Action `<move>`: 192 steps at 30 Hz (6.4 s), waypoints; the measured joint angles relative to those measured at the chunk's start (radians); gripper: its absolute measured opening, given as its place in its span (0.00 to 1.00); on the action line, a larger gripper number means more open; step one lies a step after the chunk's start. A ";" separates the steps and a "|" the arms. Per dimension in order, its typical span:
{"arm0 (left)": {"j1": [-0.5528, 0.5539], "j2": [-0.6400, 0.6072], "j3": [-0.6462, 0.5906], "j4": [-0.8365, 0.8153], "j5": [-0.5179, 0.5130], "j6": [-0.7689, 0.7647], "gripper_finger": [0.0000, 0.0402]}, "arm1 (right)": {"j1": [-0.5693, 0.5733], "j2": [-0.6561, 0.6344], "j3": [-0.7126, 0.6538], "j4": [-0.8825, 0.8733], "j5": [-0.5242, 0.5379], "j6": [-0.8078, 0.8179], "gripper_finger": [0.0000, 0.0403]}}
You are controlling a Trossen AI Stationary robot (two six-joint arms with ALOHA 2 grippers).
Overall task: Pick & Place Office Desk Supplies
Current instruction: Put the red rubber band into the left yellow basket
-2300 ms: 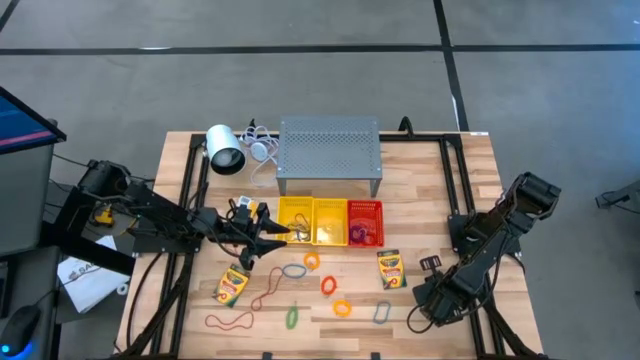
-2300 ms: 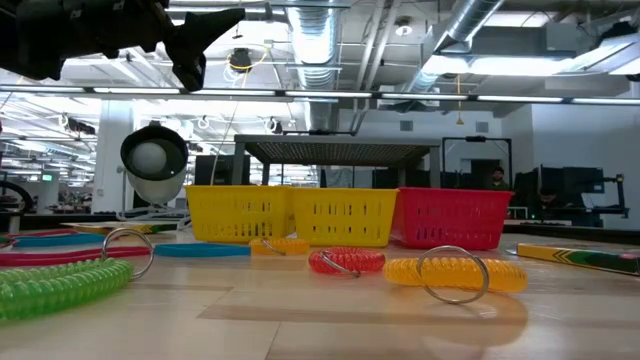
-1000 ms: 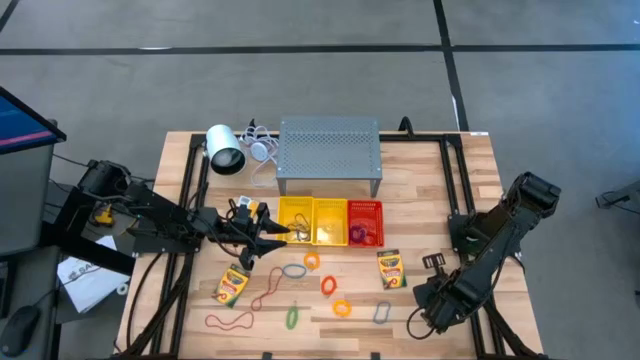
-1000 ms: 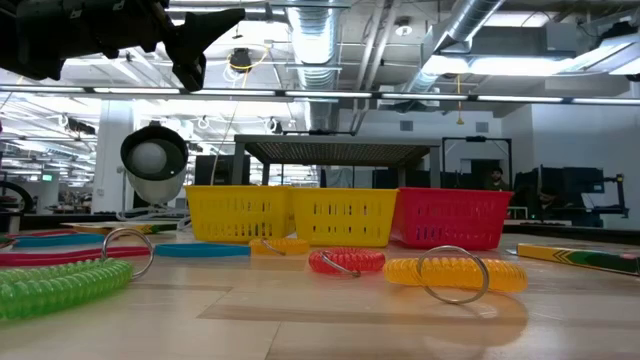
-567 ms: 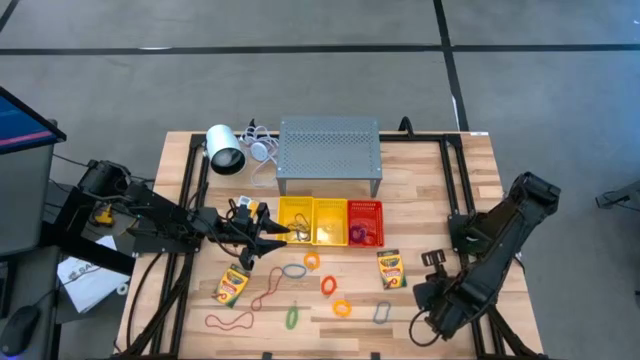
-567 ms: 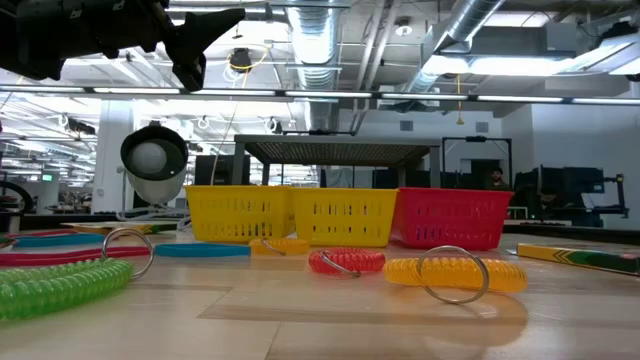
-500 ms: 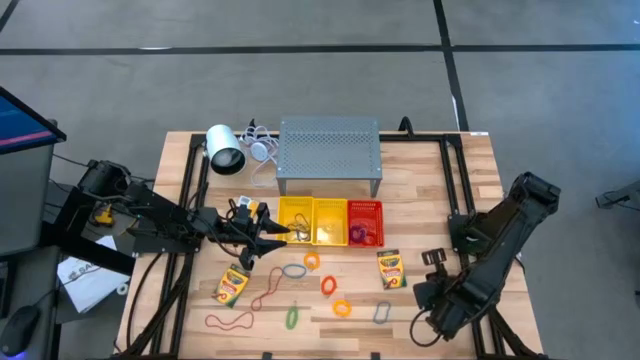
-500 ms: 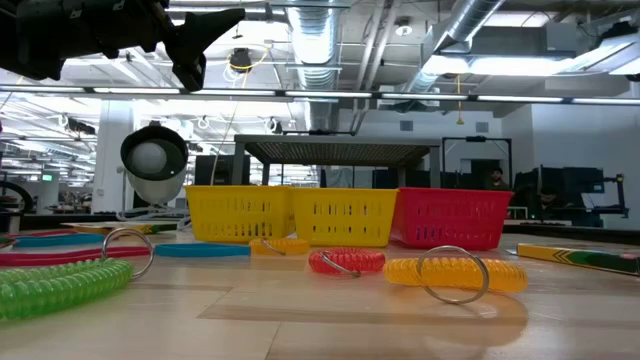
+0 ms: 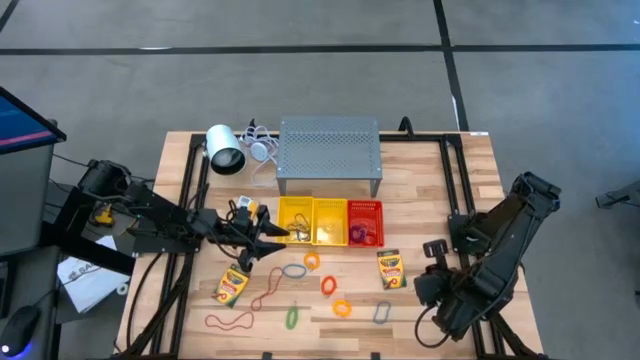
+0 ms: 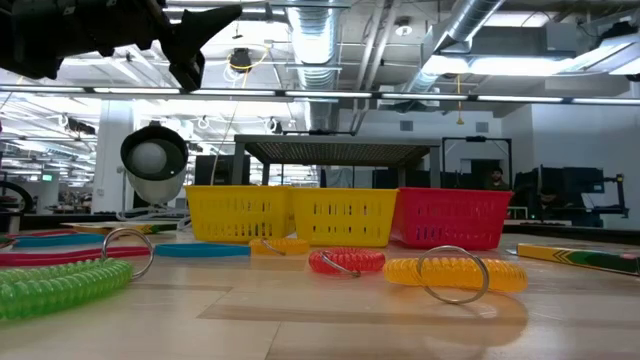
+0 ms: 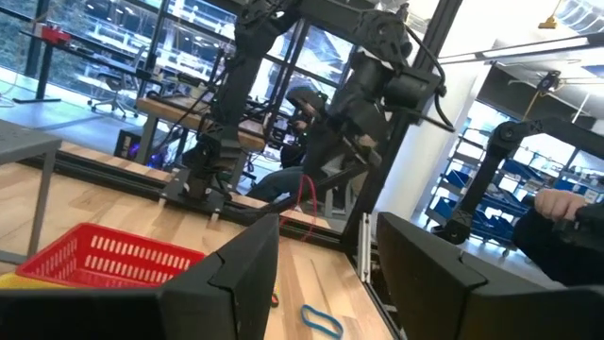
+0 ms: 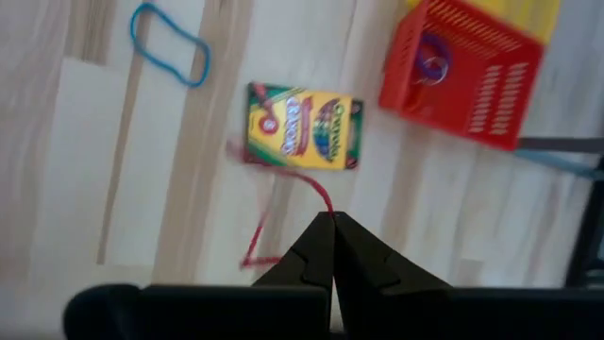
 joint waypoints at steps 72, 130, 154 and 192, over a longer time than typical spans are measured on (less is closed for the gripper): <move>0.016 0.277 0.481 -0.467 -0.086 0.237 0.44 | -0.578 0.003 0.027 0.819 0.018 -1.003 0.00; 0.064 0.275 0.481 -0.425 0.010 0.219 0.03 | -0.622 0.003 0.027 0.988 -0.054 -1.073 0.00; 0.069 0.275 0.481 -0.444 0.036 0.272 0.01 | -0.622 0.003 0.027 1.012 -0.047 -1.020 0.50; 0.194 -0.516 0.068 -0.757 0.157 0.348 0.01 | -0.209 -0.931 -0.738 1.342 0.142 -0.719 0.72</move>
